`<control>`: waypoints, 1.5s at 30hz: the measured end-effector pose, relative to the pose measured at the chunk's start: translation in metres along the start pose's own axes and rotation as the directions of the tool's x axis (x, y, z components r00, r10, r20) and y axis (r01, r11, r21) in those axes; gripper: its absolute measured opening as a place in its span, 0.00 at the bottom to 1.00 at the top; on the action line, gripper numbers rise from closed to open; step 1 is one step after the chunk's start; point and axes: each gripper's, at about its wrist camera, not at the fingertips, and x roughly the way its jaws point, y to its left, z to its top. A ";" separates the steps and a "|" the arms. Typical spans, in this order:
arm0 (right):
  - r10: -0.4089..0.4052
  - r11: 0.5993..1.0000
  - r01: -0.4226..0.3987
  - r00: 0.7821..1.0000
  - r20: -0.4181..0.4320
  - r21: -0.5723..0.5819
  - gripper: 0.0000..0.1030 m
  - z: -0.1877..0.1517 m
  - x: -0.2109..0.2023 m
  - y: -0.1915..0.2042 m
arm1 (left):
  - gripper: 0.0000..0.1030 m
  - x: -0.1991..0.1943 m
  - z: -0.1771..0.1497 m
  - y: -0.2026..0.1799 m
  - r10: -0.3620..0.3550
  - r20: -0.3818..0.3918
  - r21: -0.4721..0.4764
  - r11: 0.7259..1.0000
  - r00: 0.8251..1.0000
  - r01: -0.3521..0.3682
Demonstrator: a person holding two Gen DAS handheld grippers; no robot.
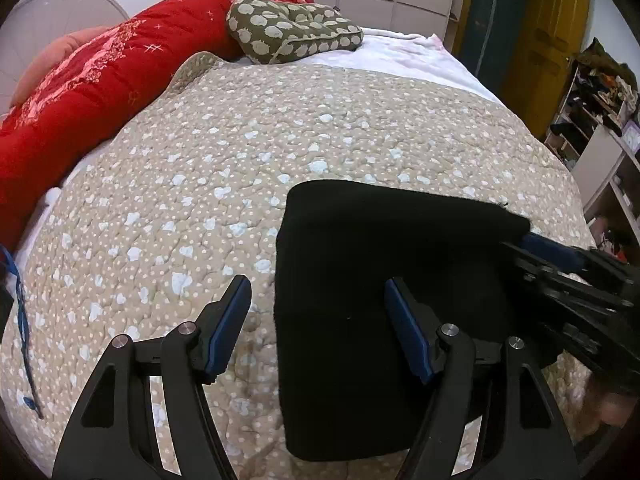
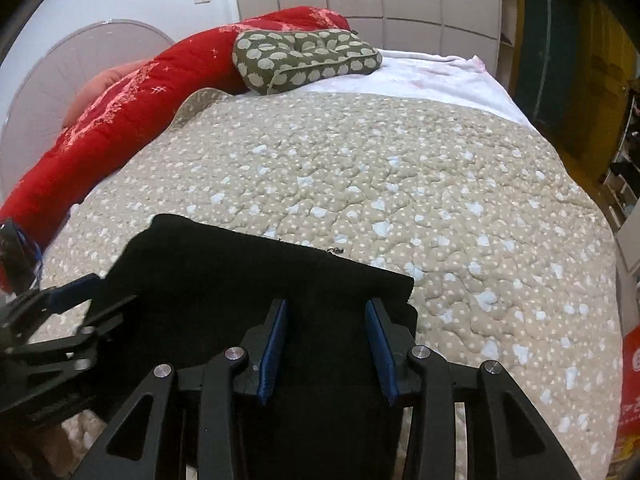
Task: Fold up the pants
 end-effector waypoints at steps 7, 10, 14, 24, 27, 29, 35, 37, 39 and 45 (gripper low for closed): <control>0.003 0.999 0.000 0.999 0.053 -0.046 0.38 -0.038 -0.053 0.010 | 0.68 -0.005 -0.003 -0.002 0.017 0.009 -0.003 1.000 1.000 -0.017; -0.017 0.998 0.020 0.999 0.037 -0.059 0.38 -0.055 -0.044 0.014 | 0.68 -0.011 -0.004 -0.002 0.023 0.011 -0.012 1.000 1.000 -0.022; -0.003 1.000 0.004 0.999 0.044 -0.024 0.38 -0.047 -0.050 0.009 | 0.68 -0.025 -0.008 -0.004 0.049 0.032 -0.005 0.999 0.998 -0.049; -0.015 1.000 0.012 0.993 0.116 0.026 0.38 -0.056 -0.099 0.007 | 0.68 -0.063 -0.028 -0.011 0.085 0.102 0.013 0.996 0.991 -0.087; -0.024 0.999 0.019 0.993 0.116 0.043 0.38 -0.063 -0.106 0.003 | 0.68 -0.072 -0.034 -0.008 0.078 0.113 -0.004 0.997 0.991 -0.078; -0.026 0.999 0.021 0.993 0.117 0.044 0.38 -0.066 -0.111 0.004 | 0.68 -0.078 -0.037 -0.009 0.076 0.121 -0.008 0.997 0.990 -0.076; -0.012 0.999 0.007 0.992 0.128 0.035 0.39 -0.072 -0.122 0.012 | 0.68 -0.093 -0.044 -0.015 0.074 0.144 0.008 0.997 0.987 -0.076; -0.009 1.000 0.005 0.991 0.133 0.031 0.39 -0.072 -0.125 0.014 | 0.68 -0.098 -0.046 -0.015 0.069 0.153 0.002 0.998 0.986 -0.070; -0.009 1.000 0.006 0.990 0.140 0.025 0.39 -0.073 -0.129 0.017 | 0.68 -0.101 -0.047 -0.014 0.065 0.156 -0.004 0.998 0.986 -0.065; -0.010 1.000 0.007 0.989 0.145 0.021 0.40 -0.073 -0.135 0.018 | 0.68 -0.108 -0.048 -0.015 0.065 0.168 -0.007 0.998 0.984 -0.065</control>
